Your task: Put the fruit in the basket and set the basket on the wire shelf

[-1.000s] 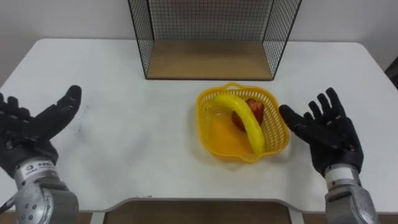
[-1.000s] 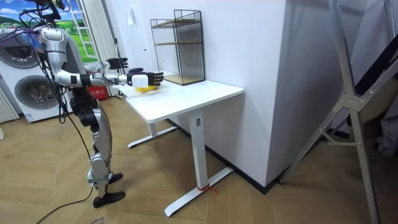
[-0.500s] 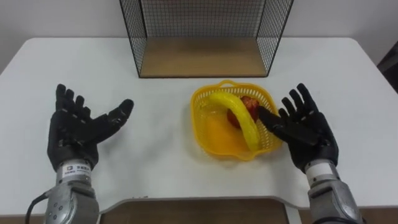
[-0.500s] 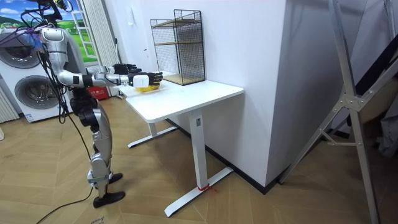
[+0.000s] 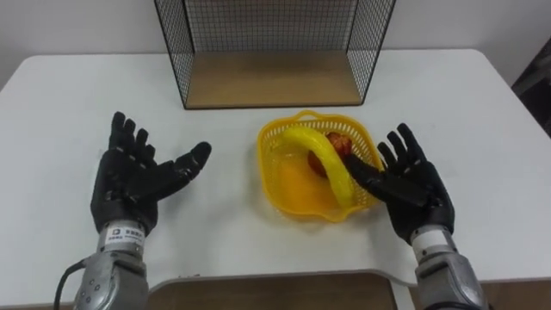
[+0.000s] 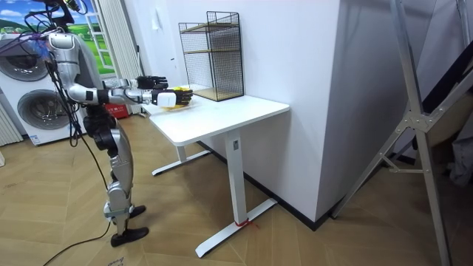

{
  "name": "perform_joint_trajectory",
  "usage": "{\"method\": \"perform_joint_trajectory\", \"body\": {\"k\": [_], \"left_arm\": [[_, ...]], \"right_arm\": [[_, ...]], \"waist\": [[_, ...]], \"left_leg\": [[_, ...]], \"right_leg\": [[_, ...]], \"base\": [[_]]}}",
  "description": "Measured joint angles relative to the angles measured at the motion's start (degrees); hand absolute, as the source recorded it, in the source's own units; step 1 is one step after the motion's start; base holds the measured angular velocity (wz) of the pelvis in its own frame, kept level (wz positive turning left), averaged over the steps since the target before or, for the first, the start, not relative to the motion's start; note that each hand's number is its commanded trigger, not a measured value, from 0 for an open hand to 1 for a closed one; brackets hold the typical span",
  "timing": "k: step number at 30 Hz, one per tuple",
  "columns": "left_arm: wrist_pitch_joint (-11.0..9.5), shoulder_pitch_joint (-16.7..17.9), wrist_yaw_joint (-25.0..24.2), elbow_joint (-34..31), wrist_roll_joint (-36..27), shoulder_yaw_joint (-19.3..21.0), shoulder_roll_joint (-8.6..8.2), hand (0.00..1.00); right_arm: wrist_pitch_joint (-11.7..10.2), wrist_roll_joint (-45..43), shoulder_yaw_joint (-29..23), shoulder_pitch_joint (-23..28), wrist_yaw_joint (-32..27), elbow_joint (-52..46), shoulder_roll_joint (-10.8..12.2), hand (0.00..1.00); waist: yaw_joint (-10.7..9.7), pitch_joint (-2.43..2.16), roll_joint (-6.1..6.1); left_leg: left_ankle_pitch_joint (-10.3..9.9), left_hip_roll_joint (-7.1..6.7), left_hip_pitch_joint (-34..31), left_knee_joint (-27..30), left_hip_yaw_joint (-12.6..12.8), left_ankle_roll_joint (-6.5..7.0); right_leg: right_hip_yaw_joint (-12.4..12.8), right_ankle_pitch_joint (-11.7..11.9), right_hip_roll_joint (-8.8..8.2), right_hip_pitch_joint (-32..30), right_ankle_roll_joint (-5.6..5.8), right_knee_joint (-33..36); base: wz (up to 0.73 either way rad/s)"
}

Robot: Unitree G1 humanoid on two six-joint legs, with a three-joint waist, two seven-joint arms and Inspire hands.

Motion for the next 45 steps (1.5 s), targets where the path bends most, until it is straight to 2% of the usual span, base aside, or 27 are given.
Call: {"method": "perform_joint_trajectory", "body": {"k": [6, 15, 19, 25, 29, 33, 38, 45], "left_arm": [[0.87, 0.02, -3.91, 3.23, -1.02, -2.67, -0.01, 0.00], [1.96, 0.07, -7.90, 3.27, -0.95, -4.83, -0.07, 0.00], [2.31, 0.07, -8.86, 3.27, -1.04, -4.84, -0.18, 0.00], [2.31, 0.07, -9.02, 3.49, -1.03, -6.29, -0.16, 0.00], [2.32, 0.08, -9.01, 3.87, -1.08, -7.52, -0.17, 0.00], [2.32, 0.08, -9.01, 3.93, -1.07, -8.31, -0.28, 0.00], [2.32, 0.07, -9.01, 4.05, -1.06, -8.79, -0.48, 0.00], [2.33, 0.01, -9.00, 4.05, -1.06, -9.57, -0.51, 0.00]], "right_arm": [[0.41, 0.00, 1.39, -1.01, 1.40, 3.49, 0.07, 0.00], [0.41, 5.17, 4.24, -0.98, 2.66, 3.45, 0.08, 0.00], [0.40, 7.79, 4.63, -0.98, 2.68, 3.46, -0.06, 0.00], [0.40, 9.44, 5.77, -0.99, 2.68, 3.45, -0.13, 0.00], [0.37, 9.42, 6.62, -0.99, 2.68, 3.46, -0.07, 0.00], [0.24, 9.18, 7.48, -1.00, 3.88, 3.69, 0.06, 0.00], [0.24, 8.70, 7.58, -1.03, 4.81, 3.77, 0.05, 0.00], [0.25, 7.86, 7.96, -1.81, 5.50, 4.24, 0.06, 0.00]], "waist": [[0.04, 0.03, -0.05], [0.14, -0.24, 0.05], [0.24, -0.60, 0.59], [0.25, -0.69, 0.85], [0.23, -0.63, 0.81], [0.09, -0.31, 0.92], [0.07, -0.18, 0.77], [-0.02, 0.26, -0.08]], "left_leg": [[0.00, 0.07, 0.26, 0.00, 0.86, 0.00], [0.01, 0.08, -0.67, 0.16, 1.39, 0.01], [0.01, 0.08, -0.61, 0.10, 1.41, 0.01], [0.01, 0.11, -0.49, 0.02, 1.39, 0.01], [0.01, 0.09, -0.47, -0.06, 1.45, 0.01], [0.01, 0.10, -0.56, -0.09, 1.55, 0.01], [0.01, 0.12, -0.68, -0.18, 1.59, 0.01], [0.01, 0.12, -0.83, -0.18, 1.67, 0.01]], "right_leg": [[1.03, 0.04, 0.05, -0.07, -0.06, 0.06], [1.08, 0.06, 0.00, -1.01, -0.07, 0.35], [1.11, 0.06, 0.00, -0.97, -0.07, 0.20], [1.12, 0.06, 0.03, -0.86, -0.07, 0.06], [1.20, 0.06, 0.04, -0.86, -0.07, 0.03], [1.24, 0.06, 0.05, -0.94, -0.07, 0.03], [1.26, 0.06, 0.08, -1.13, -0.07, 0.06], [1.33, 0.06, 0.09, -1.34, -0.07, 0.08]], "base": [[-0.07], [-0.01], [0.00], [0.00], [0.00], [0.00], [0.00], [0.00]]}}
